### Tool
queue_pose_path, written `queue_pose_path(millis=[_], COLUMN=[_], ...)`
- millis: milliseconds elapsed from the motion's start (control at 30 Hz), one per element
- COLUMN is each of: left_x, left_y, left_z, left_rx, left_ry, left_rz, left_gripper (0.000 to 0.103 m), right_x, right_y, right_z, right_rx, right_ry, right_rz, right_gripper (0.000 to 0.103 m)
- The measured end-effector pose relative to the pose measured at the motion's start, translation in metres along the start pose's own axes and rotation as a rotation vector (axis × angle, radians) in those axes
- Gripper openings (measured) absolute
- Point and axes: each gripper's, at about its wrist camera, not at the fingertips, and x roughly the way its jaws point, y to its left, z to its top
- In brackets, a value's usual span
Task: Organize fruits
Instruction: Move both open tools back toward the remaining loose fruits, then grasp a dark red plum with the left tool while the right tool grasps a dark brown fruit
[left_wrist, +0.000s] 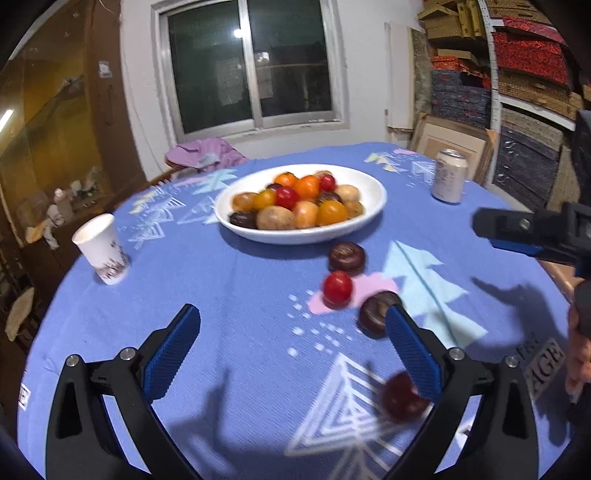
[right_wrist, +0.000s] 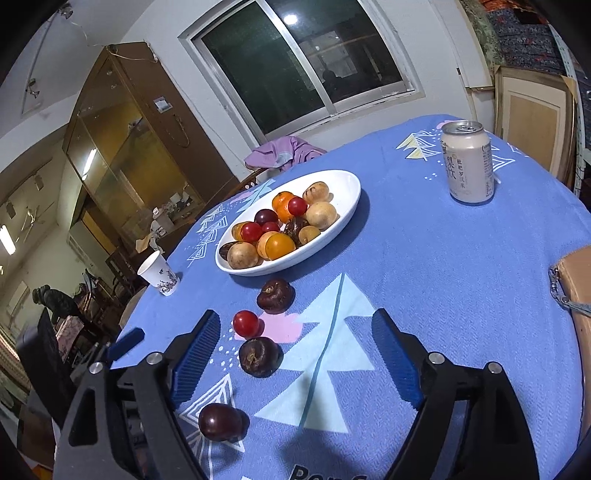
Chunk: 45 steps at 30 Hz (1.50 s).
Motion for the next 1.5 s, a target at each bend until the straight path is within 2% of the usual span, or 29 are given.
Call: queue_pose_path(millis=[133,233,400,567,633,667,700,933,1067,1100,1200,1267,1367,1500], left_x=[-0.011,-0.017,-0.011,-0.001,0.003,0.006,0.009,0.013,0.022,0.023,0.021,0.011,0.000,0.008], left_y=[-0.018,-0.033,-0.054,-0.049,-0.047,-0.047,-0.046,-0.047,-0.045,-0.043,-0.040,-0.034,-0.012,0.020], left_z=[-0.011,-0.020,-0.028,-0.027,-0.028,-0.028,-0.029,-0.030,-0.033,-0.032,-0.032,-0.031,-0.028,-0.026], left_rx=[0.054,0.115,0.199,0.152,0.137,0.130,0.124,0.125,0.108,0.098,0.095,0.105,0.064,-0.031], left_ry=[0.014,0.004,0.047,0.092,0.113,0.129,0.144,0.166,0.220,0.224,0.227,0.190,0.133,0.149], left_rz=[-0.085,-0.125,-0.183,-0.251,-0.269,-0.284,-0.294,-0.301,-0.314,-0.314,-0.318,-0.292,-0.225,-0.172], left_gripper=[0.099,0.099,0.099,0.098,0.087,0.075,0.069,0.064,0.042,0.039,0.038,0.038,0.038,0.038], right_x=[0.001,0.002,0.004,0.006,0.006,0.007,0.007,0.011,0.013,0.013,0.014,0.015,0.021,0.026], right_y=[-0.006,-0.013,-0.016,-0.013,-0.012,-0.012,-0.012,-0.010,-0.006,-0.005,-0.004,0.001,0.019,0.050], right_z=[0.002,0.001,0.000,-0.001,-0.002,-0.002,-0.003,-0.004,-0.006,-0.007,-0.007,-0.008,-0.015,-0.030], right_rx=[0.035,0.072,0.099,0.081,0.079,0.078,0.078,0.071,0.045,0.040,0.024,-0.019,-0.136,-0.321], right_ry=[0.002,0.016,0.031,0.034,0.038,0.039,0.040,0.055,0.061,0.062,0.060,0.058,0.072,0.060], right_rz=[-0.010,-0.018,-0.014,-0.011,-0.012,-0.014,-0.016,-0.023,-0.027,-0.028,-0.027,-0.036,-0.047,-0.080], right_gripper=[0.091,0.091,0.091,0.092,0.092,0.092,0.092,0.092,0.092,0.092,0.092,0.092,0.092,0.092])
